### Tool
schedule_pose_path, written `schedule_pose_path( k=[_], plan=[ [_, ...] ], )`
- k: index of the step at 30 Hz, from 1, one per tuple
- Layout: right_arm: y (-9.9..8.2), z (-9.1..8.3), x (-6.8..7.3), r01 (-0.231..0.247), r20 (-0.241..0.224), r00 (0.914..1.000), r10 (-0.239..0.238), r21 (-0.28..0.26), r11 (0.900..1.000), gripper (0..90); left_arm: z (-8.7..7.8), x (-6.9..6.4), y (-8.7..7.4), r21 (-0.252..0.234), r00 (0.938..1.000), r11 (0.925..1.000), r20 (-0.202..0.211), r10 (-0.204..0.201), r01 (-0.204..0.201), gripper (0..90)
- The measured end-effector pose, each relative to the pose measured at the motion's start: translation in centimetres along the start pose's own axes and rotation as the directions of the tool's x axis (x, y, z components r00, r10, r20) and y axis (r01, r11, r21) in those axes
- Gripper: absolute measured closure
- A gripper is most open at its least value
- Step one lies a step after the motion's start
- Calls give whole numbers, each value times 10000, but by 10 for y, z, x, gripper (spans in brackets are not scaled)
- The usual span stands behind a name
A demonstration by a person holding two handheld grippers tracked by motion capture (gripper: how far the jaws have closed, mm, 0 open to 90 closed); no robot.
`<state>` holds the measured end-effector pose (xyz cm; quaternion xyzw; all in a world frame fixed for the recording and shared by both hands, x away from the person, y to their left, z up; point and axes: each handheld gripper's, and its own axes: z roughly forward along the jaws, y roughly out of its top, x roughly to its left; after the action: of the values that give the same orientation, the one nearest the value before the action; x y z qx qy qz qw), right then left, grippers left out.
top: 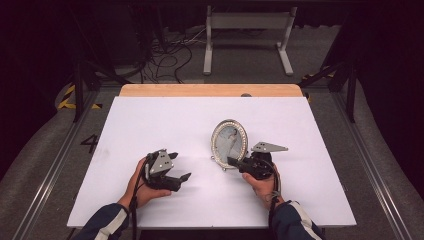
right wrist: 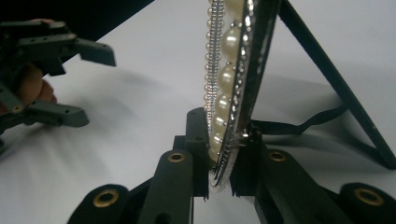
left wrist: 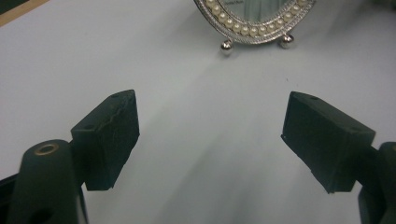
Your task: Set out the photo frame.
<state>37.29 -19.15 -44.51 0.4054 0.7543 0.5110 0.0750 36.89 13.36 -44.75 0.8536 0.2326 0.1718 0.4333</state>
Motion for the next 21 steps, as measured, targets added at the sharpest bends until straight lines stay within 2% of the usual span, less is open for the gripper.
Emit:
schedule_pose_path(
  k=[5, 7, 9, 10, 11, 12, 15, 18, 20, 21],
  plan=[
    [0, -3, -1, 158, -52, 9999, -157, 159, 9997, 793, 21, 11, 17, -178, 9968, 9980, 526, -596, 606, 170],
    [0, -4, 0, 212, 101, 9997, -213, 150, 9997, 775, 27, 14, 21, -262, 9971, 9979, 509, -571, 585, 176],
    [1, -6, 5, 546, 559, 9969, -554, 158, 9984, 710, 38, 18, 27, -221, 9956, 9973, 631, -692, 707, 174],
    [2, -9, 6, 662, 579, 9961, -667, 120, 9977, 709, 41, 20, 29, -254, 9959, 9976, 665, -621, 639, 184],
    [2, -11, 7, 763, 663, 9948, -770, 127, 9970, 701, 46, 22, 30, -268, 9939, 9973, 889, -651, 678, 213],
    [1, -15, 8, 978, 851, 9915, -986, 138, 9951, 694, 49, 23, 31, -207, 9933, 9975, 956, -651, 673, 209],
    [-2, -23, 13, 1211, 1159, 9859, -1207, 40, 9926, 709, 57, 24, 33, -212, 9902, 9967, 1177, -750, 781, 199],
    [-1, -31, 20, 1527, 1562, 9769, -1460, -316, 9878, 716, 66, 26, 38, -355, 9833, 9926, 1456, -1096, 1159, 200],
    [0, -33, 22, 1597, 1705, 9737, -1512, -372, 9865, 721, 68, 26, 40, -382, 9825, 9921, 1485, -1122, 1191, 196],
    [1, -38, 25, 1703, 2006, 9675, -1539, -670, 9831, 729, 70, 26, 43, -426, 9804, 9906, 1546, -1222, 1302, 197]
  ],
)
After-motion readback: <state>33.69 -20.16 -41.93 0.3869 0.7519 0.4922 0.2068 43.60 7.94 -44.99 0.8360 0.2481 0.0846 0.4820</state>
